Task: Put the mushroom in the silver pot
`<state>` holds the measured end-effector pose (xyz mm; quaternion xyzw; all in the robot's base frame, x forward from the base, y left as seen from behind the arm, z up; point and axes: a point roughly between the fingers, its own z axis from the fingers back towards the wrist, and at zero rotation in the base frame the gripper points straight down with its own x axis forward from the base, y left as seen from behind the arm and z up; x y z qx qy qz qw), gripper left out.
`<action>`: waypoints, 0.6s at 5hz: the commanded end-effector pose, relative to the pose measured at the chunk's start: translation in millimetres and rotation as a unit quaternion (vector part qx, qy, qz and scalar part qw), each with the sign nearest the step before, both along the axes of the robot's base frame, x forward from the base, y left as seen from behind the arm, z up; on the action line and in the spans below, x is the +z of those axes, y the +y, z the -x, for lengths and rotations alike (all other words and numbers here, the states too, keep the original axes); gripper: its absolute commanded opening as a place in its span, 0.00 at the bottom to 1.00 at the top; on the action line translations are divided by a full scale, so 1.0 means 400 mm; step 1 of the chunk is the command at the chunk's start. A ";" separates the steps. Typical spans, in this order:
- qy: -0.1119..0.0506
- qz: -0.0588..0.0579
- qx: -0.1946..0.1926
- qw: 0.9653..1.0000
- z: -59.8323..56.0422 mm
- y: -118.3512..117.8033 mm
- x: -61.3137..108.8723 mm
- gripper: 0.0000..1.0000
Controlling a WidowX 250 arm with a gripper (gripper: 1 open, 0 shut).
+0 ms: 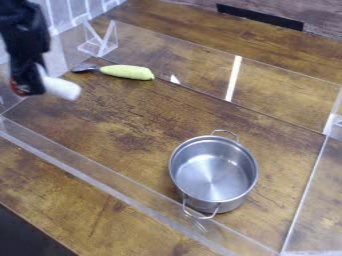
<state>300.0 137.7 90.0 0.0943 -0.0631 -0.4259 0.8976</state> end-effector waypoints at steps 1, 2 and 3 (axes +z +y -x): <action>-0.038 -0.023 0.009 0.999 -0.029 -0.080 0.087 0.00; -0.052 -0.029 0.018 0.998 -0.039 -0.180 0.109 0.00; -0.060 -0.026 0.022 0.998 -0.003 -0.295 0.111 0.00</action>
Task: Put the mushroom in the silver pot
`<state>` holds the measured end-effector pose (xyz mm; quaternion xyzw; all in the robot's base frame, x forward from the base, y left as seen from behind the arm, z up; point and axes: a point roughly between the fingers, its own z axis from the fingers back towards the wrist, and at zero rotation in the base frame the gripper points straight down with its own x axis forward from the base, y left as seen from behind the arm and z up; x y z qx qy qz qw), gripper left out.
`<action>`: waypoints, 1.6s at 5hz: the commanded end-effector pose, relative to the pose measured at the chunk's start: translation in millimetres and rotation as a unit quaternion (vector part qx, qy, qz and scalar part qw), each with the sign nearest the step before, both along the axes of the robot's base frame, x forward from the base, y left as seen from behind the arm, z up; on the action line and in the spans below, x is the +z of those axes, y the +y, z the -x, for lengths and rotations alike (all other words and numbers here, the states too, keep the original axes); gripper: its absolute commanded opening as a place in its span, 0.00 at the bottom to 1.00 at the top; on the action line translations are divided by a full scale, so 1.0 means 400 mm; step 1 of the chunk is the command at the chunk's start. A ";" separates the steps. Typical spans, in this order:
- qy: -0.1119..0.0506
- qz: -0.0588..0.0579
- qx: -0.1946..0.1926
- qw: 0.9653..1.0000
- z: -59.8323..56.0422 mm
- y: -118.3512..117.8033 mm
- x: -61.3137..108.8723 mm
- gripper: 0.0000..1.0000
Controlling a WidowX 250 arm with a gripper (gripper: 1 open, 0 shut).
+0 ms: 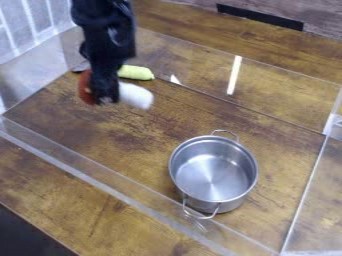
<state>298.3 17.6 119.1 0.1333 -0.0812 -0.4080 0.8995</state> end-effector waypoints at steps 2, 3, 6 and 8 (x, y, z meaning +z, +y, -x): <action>-0.040 0.021 -0.004 0.999 0.032 -0.132 0.016 0.00; -0.034 0.028 -0.002 0.999 0.030 -0.132 -0.010 0.00; -0.022 0.039 -0.028 0.999 0.003 -0.162 -0.096 0.00; -0.032 0.038 -0.008 0.999 -0.007 -0.184 -0.033 0.00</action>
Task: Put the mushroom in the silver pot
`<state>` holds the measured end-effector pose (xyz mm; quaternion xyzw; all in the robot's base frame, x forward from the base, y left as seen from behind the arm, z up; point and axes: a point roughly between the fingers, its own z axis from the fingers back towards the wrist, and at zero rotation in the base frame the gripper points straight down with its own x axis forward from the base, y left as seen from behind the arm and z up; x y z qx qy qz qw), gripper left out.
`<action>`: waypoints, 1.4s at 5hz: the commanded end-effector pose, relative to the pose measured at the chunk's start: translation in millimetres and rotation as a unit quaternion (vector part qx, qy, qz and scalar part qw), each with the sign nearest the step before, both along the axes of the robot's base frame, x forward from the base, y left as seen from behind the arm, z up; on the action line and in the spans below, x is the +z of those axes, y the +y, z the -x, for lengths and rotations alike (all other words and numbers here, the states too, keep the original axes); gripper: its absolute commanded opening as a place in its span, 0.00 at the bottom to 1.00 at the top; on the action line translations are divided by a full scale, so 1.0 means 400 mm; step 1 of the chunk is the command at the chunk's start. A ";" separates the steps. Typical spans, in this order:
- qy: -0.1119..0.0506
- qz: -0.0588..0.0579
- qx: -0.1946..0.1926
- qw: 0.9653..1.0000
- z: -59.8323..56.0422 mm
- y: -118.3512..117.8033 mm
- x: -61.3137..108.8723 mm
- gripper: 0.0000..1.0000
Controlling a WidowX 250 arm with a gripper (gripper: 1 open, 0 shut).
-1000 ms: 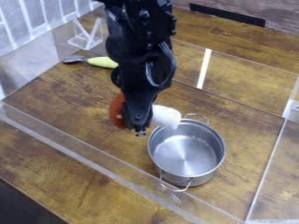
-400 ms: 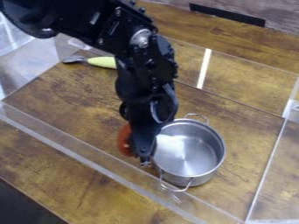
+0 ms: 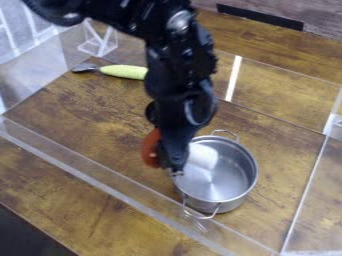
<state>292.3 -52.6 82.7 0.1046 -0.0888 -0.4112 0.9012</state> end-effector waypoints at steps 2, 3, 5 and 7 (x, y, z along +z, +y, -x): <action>-0.055 0.017 -0.026 0.998 -0.032 -0.082 0.067 0.00; -0.055 0.029 -0.057 0.996 -0.033 -0.110 0.048 0.00; -0.034 0.063 -0.082 0.994 -0.029 -0.078 -0.009 0.00; -0.017 0.084 -0.070 0.994 -0.044 -0.083 -0.064 0.00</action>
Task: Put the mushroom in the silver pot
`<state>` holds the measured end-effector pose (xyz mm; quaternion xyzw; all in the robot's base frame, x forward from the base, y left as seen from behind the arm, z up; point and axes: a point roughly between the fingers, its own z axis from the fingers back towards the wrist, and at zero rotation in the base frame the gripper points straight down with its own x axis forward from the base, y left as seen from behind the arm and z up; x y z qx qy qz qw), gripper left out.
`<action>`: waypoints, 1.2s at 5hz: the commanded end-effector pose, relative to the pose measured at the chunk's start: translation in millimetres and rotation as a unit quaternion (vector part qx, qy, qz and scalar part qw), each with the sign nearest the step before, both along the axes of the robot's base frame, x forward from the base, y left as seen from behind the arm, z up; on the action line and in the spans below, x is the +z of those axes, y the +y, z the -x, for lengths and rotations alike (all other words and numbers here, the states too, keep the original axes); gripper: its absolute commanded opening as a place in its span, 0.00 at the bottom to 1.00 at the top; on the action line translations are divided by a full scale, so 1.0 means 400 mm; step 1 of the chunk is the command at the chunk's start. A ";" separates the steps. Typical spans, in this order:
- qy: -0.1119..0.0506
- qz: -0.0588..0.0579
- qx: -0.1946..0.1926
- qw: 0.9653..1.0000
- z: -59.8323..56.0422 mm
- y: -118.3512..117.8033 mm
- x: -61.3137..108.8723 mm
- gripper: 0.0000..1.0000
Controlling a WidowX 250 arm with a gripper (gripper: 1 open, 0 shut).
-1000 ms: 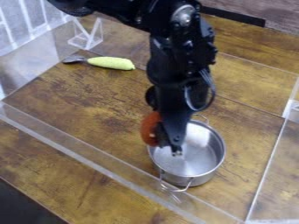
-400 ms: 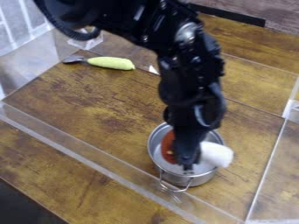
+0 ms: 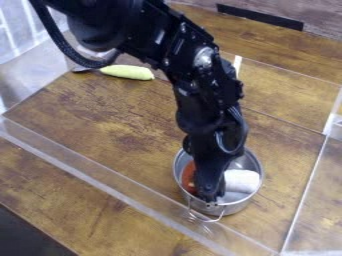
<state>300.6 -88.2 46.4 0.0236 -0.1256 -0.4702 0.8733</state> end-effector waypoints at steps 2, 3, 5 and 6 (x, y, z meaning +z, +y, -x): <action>-0.001 -0.002 0.110 0.994 -0.053 -0.019 0.057 0.00; 0.002 -0.010 0.103 0.995 -0.051 -0.010 0.097 0.00; 0.002 -0.002 0.093 0.996 -0.068 0.017 0.125 0.00; 0.004 0.006 0.084 0.996 -0.078 0.018 0.117 0.00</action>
